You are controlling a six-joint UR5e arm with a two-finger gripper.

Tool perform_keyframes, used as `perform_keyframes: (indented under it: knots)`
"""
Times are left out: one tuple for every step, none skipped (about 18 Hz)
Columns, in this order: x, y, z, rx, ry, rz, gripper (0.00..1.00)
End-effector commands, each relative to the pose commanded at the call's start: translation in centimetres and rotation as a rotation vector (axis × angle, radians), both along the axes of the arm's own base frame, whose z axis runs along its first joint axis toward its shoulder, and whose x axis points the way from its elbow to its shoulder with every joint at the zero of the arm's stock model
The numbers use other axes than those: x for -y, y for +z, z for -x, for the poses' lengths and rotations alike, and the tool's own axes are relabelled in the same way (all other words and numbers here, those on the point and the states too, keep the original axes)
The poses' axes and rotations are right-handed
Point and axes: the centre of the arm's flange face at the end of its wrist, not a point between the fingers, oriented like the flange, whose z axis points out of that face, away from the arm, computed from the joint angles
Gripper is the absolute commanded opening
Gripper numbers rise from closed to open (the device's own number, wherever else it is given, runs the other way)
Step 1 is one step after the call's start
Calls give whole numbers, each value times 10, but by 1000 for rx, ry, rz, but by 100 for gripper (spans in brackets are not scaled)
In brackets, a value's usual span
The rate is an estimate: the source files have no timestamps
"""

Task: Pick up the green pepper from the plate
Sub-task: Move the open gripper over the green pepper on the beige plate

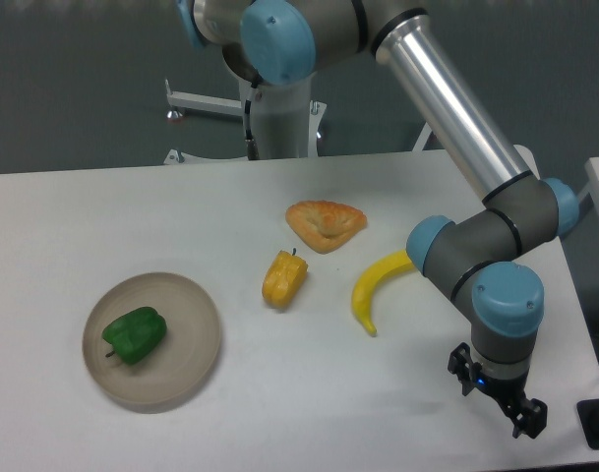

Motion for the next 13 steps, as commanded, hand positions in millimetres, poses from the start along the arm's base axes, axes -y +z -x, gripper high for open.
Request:
perform_keyframes:
  knots:
    - [-1,-1,-1,2,6,-1,100]
    - [-1,3,-3,-1,6,-3,100]
    - [-2,4,-5,-3,4,-2,100]
    - [-3,5,-10,0,3,-1,100]
    - [-6,10,-19,5,11,-9,100]
    - [-5,15,-26,19,19,-19,100]
    - [-2,20,-30,25,26,-23,100]
    - [-1,25,-35,32,27,-28,100]
    - [0,28,-42,43,41,-32,100]
    - [-1,33,-54,57,70,-46,100]
    - [0,43,-61,67,111,-65,100]
    - [1,50,-70,86,143,-78,100]
    - [1,53,-89,117,181,-89,100]
